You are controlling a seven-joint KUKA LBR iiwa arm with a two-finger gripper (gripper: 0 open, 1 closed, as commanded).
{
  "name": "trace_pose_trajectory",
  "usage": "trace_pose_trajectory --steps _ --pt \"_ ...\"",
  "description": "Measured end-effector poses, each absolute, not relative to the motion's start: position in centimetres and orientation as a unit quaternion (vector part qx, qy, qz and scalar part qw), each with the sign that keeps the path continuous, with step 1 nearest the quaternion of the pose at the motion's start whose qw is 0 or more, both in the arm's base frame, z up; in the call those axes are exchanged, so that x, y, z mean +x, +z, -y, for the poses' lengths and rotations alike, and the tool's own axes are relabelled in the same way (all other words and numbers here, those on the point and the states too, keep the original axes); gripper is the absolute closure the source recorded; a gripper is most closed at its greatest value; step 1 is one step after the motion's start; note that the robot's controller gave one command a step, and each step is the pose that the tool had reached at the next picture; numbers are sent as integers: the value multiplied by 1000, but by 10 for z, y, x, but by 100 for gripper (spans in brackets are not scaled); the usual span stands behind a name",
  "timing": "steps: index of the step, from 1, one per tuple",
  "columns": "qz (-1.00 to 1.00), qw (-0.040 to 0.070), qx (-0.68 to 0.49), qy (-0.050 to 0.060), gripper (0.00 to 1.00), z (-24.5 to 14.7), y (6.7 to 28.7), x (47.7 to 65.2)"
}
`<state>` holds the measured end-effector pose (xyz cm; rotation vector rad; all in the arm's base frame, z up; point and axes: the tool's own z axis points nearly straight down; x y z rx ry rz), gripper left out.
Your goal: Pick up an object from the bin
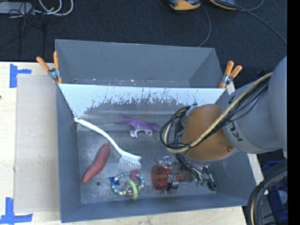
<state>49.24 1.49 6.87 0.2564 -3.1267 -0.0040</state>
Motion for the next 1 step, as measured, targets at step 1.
trace_pose_trajectory --steps 1 --pt "997 2 82 -1 100 -15 69 492"
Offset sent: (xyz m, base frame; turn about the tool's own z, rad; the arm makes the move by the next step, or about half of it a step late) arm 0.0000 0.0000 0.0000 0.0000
